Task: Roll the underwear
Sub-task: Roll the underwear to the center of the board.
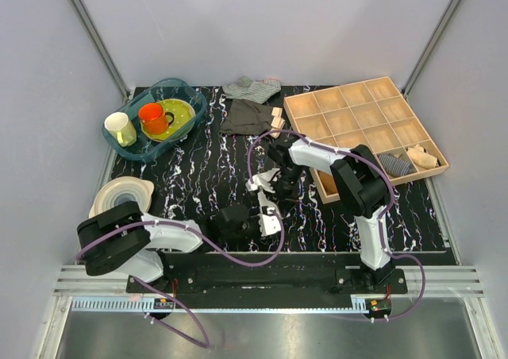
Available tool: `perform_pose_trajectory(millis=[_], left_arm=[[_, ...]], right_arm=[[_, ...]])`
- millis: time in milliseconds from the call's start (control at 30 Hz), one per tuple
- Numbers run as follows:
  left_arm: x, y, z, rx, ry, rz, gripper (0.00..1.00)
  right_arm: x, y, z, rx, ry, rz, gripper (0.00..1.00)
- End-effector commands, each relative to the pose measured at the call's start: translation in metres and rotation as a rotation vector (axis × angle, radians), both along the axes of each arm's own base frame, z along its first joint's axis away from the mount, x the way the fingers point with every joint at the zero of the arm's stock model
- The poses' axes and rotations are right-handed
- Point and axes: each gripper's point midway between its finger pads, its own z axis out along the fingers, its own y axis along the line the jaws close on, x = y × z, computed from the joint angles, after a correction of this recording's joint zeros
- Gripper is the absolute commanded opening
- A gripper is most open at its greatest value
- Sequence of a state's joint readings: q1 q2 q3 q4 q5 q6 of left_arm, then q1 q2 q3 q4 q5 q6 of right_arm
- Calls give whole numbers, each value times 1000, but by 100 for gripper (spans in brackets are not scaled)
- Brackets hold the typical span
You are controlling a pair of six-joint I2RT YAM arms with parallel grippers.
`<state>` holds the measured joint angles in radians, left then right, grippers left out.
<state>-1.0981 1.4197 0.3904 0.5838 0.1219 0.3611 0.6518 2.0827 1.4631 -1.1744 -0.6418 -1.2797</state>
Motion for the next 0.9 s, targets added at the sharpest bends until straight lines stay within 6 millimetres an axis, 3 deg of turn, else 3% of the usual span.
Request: perform_pose_trajectory(millis=[0,233,533,667,833,867], left_arm=[[19,-7,7,48,-108,18,45],[33,-16,-4,110,-128,33,46],[46,-12,-29,221,-101,106,44],[45,-4,-43,263,-14,141,31],[43,0,-55,263,182,156,6],[42,0,-56,257,210,155,4]], right_arm=[[7,2,8,-4,28,-57,10],[10,1,7,-11,32,-69,11],[11,0,5,-23,40,-87,11],[13,0,8,-10,51,-115,13],[21,-3,17,35,55,-178,24],[23,-3,18,45,52,-190,26]])
